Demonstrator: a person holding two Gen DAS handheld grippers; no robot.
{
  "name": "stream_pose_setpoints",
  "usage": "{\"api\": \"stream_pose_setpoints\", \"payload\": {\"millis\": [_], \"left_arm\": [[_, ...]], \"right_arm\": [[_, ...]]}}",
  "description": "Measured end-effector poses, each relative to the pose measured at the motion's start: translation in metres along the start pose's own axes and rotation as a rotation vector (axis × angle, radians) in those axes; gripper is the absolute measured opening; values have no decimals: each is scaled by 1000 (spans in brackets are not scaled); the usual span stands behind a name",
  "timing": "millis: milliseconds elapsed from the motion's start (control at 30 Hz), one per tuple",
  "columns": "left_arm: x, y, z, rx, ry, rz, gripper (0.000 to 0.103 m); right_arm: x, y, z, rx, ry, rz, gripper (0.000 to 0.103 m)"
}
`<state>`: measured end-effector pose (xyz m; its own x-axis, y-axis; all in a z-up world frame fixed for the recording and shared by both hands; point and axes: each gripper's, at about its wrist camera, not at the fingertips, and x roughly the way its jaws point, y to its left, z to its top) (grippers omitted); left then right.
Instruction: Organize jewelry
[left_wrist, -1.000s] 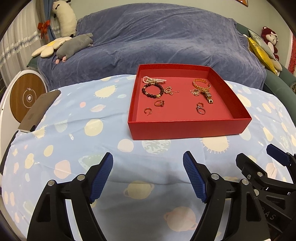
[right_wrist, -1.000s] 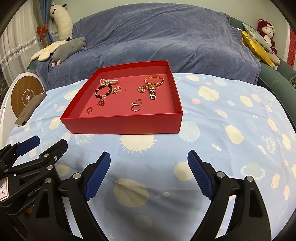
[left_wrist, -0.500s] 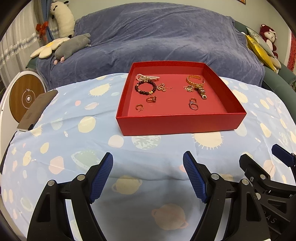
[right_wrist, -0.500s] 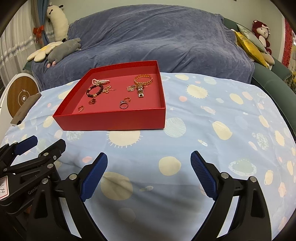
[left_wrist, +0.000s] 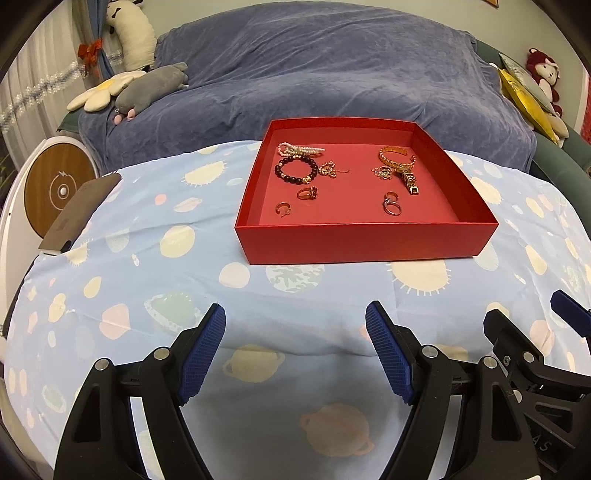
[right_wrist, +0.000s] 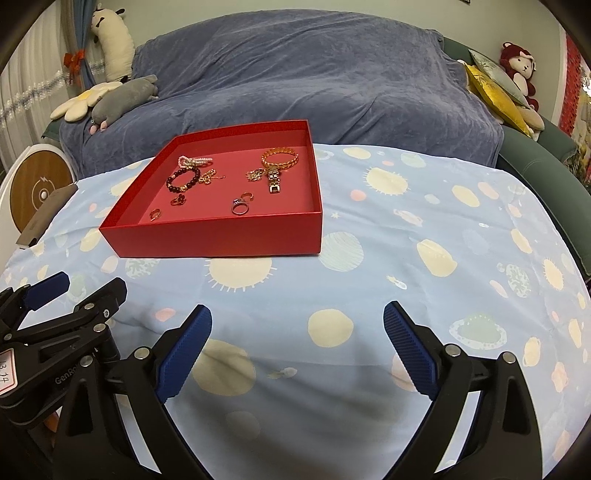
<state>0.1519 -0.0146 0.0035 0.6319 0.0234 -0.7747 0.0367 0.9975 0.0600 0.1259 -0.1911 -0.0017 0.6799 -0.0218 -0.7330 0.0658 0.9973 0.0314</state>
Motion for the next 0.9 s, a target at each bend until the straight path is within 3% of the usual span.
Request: {"api": "stream_pose_setpoints", "payload": {"millis": [900], "left_arm": [[-1, 3, -1, 7, -27, 27, 75]], "right_arm": [[2, 5, 0, 8, 3, 3, 92]]}}
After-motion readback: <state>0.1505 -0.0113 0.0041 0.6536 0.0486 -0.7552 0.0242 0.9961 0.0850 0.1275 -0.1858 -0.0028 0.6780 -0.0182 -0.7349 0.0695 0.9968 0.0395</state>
